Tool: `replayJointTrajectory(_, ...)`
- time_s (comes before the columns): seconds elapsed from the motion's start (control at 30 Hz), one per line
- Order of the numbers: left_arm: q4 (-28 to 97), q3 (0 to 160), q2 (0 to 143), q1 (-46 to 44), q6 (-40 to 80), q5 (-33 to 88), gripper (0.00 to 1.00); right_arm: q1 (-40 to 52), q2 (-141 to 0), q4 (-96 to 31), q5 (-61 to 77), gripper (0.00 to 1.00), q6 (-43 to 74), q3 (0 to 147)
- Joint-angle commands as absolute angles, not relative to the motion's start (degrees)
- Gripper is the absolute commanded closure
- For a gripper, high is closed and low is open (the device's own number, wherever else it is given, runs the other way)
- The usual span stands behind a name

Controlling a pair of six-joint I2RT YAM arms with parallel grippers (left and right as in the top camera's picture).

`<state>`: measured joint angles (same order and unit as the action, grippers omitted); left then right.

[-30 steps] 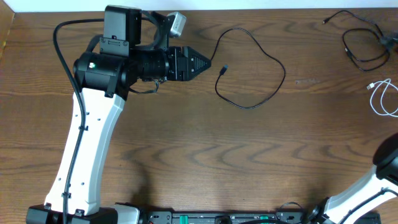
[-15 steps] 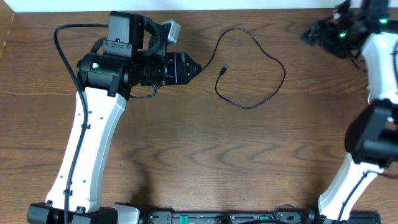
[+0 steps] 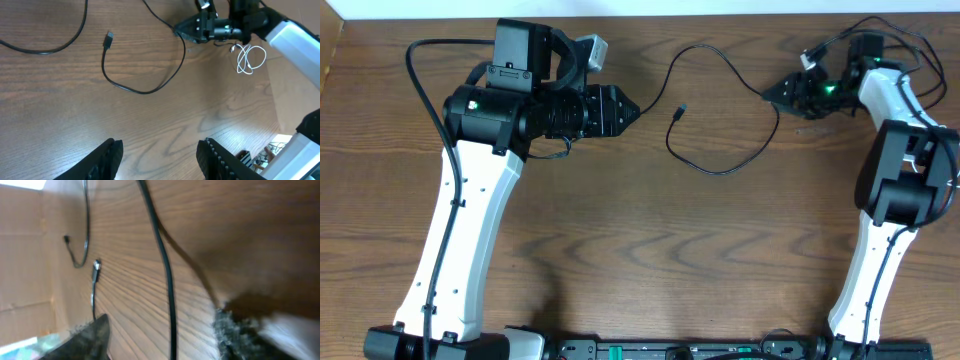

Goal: Untangle cables

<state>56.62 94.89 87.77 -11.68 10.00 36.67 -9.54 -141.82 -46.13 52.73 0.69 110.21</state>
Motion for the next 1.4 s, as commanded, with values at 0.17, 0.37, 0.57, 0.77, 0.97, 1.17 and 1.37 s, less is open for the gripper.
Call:
replayJointTrajectory(0.17,56.69,94.17,88.01,-11.70,8.60,35.88,0.47,-5.34,-144.00,-44.99,59.16,0.99,3.38,110.54)
replayJointTrajectory(0.37,56.86,94.17,88.01,-11.70,8.60,35.90,0.47,-5.26,-141.03,-45.89,64.38,0.99,3.77,110.61)
replayJointTrajectory(0.57,56.99,94.17,88.01,-11.70,8.60,35.92,0.47,-5.30,-129.95,-45.91,56.58,0.99,3.79,110.61)
replayJointTrajectory(0.77,56.99,94.17,88.01,-11.70,8.60,35.90,0.47,-5.32,-111.07,-44.69,29.12,0.99,3.81,110.61)
replayJointTrajectory(0.97,56.97,94.17,88.01,-11.70,8.60,35.90,0.47,-5.43,-99.11,-43.05,6.76,0.99,3.84,110.61)
replayJointTrajectory(1.17,56.97,94.17,88.01,-11.70,8.60,35.90,0.47,-8.82,-94.15,-43.03,-17.41,0.99,13.76,110.59)
replayJointTrajectory(1.37,56.97,94.17,88.01,-11.70,8.60,35.92,0.47,-15.51,-96.57,-44.16,-12.64,0.99,18.15,110.56)
